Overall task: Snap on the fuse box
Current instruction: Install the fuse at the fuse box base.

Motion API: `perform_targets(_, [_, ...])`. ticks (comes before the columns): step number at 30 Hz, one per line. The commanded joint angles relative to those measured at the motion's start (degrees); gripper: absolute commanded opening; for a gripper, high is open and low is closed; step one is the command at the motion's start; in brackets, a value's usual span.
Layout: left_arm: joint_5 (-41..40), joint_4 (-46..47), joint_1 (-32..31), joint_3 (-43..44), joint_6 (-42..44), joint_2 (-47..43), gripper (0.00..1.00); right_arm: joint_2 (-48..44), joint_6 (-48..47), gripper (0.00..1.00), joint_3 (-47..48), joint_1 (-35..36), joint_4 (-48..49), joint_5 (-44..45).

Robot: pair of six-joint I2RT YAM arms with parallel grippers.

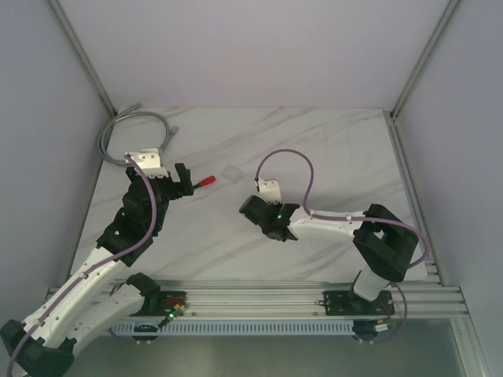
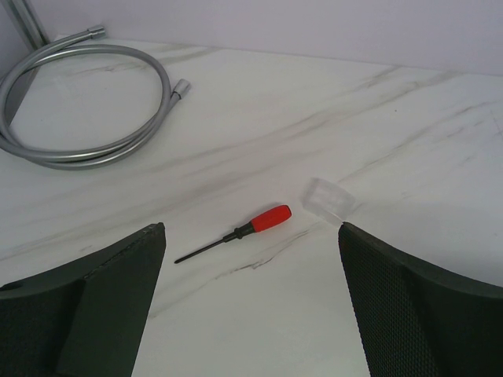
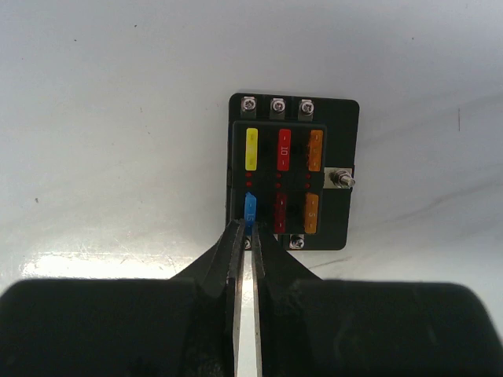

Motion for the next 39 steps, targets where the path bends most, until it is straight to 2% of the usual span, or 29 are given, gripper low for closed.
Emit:
perform_targets(1, [0.56, -0.32, 0.27, -0.27, -0.37, -0.84, 1.00, 4.44, -1.08, 0.00, -1.06, -0.30, -3.95, -7.26])
perform_targets(6, [0.56, -0.39, 0.26, -0.33, -0.37, -0.87, 1.00, 4.01, -1.70, 0.00, -2.79, -0.67, -4.48, -11.97])
perform_targets(9, [0.65, -0.37, 0.23, -0.33, -0.41, -0.79, 1.00, 3.67, -2.93, 0.01, -1.26, -0.99, -5.65, -11.78])
perform_targets(11, [0.59, -0.37, 0.25, -0.34, -0.33, -0.90, 1.00, 2.63, -4.17, 0.09, 0.45, -1.01, -6.06, -11.21])
perform_targets(16, [0.52, -0.37, 0.21, -0.40, -0.24, -1.13, 1.00, 0.97, -6.86, 0.20, 6.37, -1.61, -9.57, -10.25])
perform_targets(19, [0.55, -0.33, 0.20, -0.40, -0.16, -1.34, 1.00, 0.93, -8.78, 0.32, 9.34, -2.34, -11.76, -11.05])
perform_targets(21, [0.56, -0.28, 0.21, -0.41, -0.15, -1.49, 1.00, 0.76, -9.98, 0.35, 10.78, -2.82, -12.53, -12.04])
perform_targets(26, [0.65, -0.35, 0.30, -0.45, -0.17, -1.54, 1.00, 1.62, -12.92, 0.35, 13.47, -4.41, -12.96, -15.11])
perform_targets(39, [0.63, -0.33, 0.28, -0.40, -0.16, -1.42, 1.00, 5.52, -13.85, 0.25, 14.80, -6.25, -14.52, -18.25])
